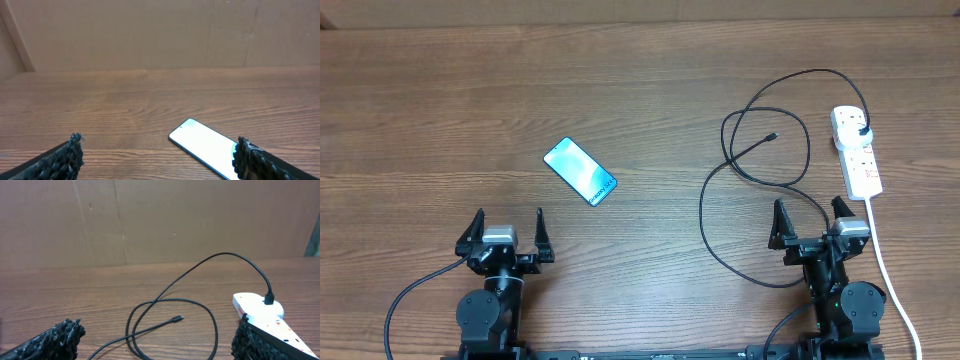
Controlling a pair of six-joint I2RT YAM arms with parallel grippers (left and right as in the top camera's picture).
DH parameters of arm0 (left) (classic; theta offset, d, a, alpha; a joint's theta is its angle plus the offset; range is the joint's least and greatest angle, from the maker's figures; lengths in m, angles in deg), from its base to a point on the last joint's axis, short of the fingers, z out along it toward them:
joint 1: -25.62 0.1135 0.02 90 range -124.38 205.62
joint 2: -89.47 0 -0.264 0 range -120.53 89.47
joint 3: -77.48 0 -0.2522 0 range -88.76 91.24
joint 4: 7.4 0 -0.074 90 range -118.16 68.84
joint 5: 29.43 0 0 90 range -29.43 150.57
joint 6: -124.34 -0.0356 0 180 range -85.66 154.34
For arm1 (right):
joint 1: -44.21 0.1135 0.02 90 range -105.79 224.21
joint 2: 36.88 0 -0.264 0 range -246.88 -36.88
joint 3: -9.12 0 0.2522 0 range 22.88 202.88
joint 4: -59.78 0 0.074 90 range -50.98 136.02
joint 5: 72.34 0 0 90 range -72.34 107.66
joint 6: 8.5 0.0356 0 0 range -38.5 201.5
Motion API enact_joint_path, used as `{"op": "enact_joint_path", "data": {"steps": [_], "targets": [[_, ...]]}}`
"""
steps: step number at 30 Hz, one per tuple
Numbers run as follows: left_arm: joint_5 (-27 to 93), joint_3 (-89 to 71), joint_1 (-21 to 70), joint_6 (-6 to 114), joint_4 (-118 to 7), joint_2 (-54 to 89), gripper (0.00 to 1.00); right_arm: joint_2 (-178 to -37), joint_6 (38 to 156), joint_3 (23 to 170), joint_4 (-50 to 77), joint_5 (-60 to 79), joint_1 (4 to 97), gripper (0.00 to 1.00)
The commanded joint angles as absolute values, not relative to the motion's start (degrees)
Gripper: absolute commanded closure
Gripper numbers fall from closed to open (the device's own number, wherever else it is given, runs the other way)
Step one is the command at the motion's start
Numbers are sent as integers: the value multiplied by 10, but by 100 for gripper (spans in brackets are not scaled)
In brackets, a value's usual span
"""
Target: Plug charger to phone and switch on socket
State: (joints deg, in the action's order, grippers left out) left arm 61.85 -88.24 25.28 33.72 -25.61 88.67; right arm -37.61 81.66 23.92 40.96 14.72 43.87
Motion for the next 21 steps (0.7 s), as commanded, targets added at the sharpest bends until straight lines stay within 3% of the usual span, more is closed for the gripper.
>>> {"op": "enact_joint_path", "data": {"steps": [1, 12, 21], "targets": [[607, -885, 256, 331, -256, 891, 1, -371, 814, 233, 414, 151, 437, 0], [608, -883, 256, 357, -258, 891, 0, -371, 814, 233, 414, 150, 437, 0], [608, -806, 256, 376, -363, 891, 0, -371, 814, 233, 414, 150, 437, 0]]}}
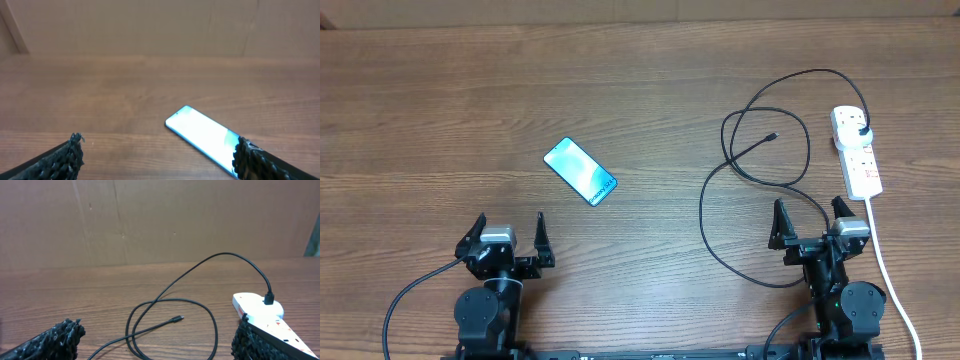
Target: Plug charger to phone and switch on socket
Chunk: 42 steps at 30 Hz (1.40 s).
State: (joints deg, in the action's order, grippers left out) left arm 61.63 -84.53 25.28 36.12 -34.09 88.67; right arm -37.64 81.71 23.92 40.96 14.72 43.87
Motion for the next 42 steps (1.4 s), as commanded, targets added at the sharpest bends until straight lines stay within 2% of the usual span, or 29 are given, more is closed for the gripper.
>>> {"op": "enact_joint_path", "data": {"steps": [1, 7, 13, 26, 33, 42], "targets": [[608, -795, 256, 376, -373, 891, 0, -371, 814, 233, 414, 150, 437, 0], [608, -739, 256, 395, -430, 889, 0, -371, 814, 233, 414, 150, 437, 0], [608, -710, 256, 395, -433, 846, 0, -371, 814, 233, 414, 150, 437, 0], [590, -610, 256, 395, -438, 641, 0, -371, 814, 233, 414, 150, 437, 0], [528, -536, 256, 395, -441, 535, 0, -371, 814, 233, 414, 150, 437, 0], [524, -434, 256, 394, -528, 421, 0, -371, 814, 233, 414, 150, 437, 0]]}}
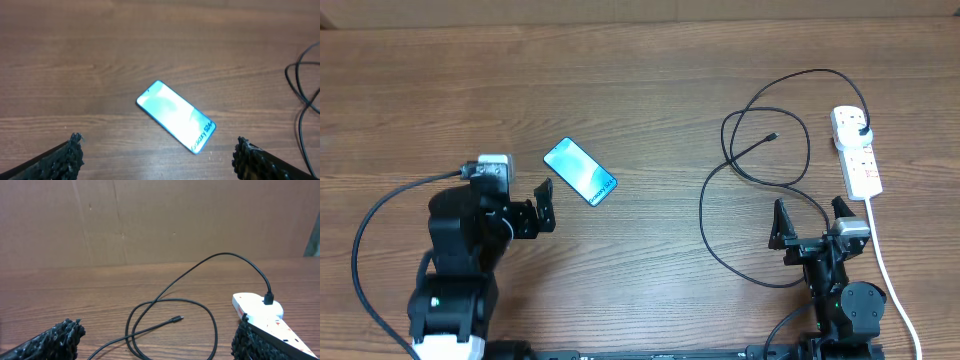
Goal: Plug charger to phone and switch on socket
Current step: 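Move the left gripper forward over the blue-screened phone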
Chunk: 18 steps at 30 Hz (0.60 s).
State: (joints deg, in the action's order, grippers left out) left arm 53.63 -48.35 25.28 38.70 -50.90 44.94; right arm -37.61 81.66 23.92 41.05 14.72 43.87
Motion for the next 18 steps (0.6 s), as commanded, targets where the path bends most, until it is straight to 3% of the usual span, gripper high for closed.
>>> {"op": "enact_joint_path", "data": {"steps": [1, 18], "targets": [[524, -424, 256, 395, -538, 413, 0, -371, 814, 233, 414, 150, 437, 0], [366, -406, 256, 395, -571, 385, 0, -371, 814, 233, 414, 150, 437, 0]]}}
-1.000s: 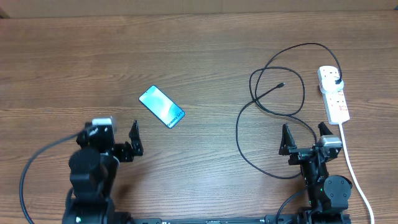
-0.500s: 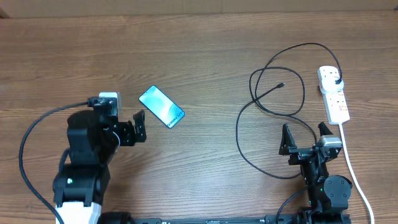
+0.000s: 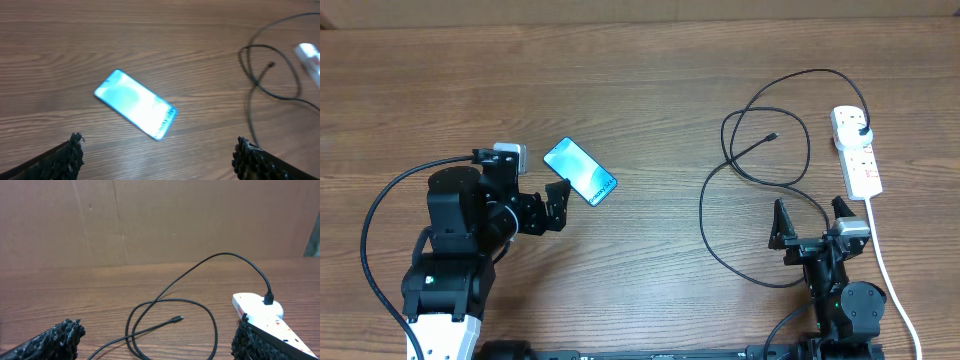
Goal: Plug charger to phone and switch on socket
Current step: 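Move the left gripper forward over the blue-screened phone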
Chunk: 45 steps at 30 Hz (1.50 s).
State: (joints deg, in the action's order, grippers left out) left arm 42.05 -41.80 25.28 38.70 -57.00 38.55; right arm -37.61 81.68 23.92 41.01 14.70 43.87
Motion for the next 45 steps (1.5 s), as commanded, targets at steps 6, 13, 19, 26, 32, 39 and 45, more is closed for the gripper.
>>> {"op": "enact_joint_path", "data": {"steps": [6, 13, 19, 26, 32, 39, 45], "targets": [[366, -406, 256, 395, -578, 383, 0, -371, 814, 233, 414, 150, 437, 0], [405, -405, 256, 444, -578, 370, 0, -371, 814, 233, 414, 150, 437, 0], [417, -379, 255, 473, -584, 337, 0, -371, 814, 233, 414, 150, 437, 0], [509, -288, 200, 472, -623, 252, 0, -371, 814, 233, 414, 150, 437, 0], [566, -238, 141, 473, -651, 188, 0, -371, 814, 233, 414, 150, 437, 0], [566, -238, 127, 490, -668, 152, 1, -371, 814, 233, 414, 150, 437, 0], [568, -238, 127, 495, -690, 139, 0, -371, 814, 233, 414, 150, 437, 0]]}}
